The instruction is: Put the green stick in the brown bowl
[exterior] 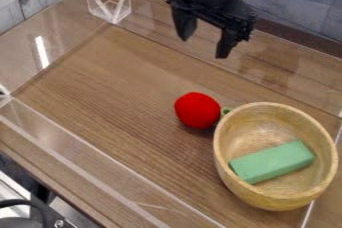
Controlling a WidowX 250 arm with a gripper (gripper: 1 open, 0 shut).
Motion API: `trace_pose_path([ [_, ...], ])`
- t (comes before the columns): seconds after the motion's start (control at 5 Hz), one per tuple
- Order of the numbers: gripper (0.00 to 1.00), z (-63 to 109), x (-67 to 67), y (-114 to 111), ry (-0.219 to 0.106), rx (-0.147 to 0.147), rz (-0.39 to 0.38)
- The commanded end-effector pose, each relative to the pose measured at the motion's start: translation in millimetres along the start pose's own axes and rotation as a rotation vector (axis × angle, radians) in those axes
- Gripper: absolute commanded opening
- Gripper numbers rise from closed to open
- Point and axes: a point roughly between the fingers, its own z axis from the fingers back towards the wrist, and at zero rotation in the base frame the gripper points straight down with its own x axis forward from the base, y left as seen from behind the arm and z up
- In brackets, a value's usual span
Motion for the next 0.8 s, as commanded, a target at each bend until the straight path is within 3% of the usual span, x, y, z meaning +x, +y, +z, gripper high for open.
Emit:
trace_pose_path([
  [0.0, 1.00, 5.6, 24.1, 4, -0.067, 0.012, 0.020],
  [0.6, 1.00, -5.6, 43.5, -9, -0.078, 0.025, 0.083],
])
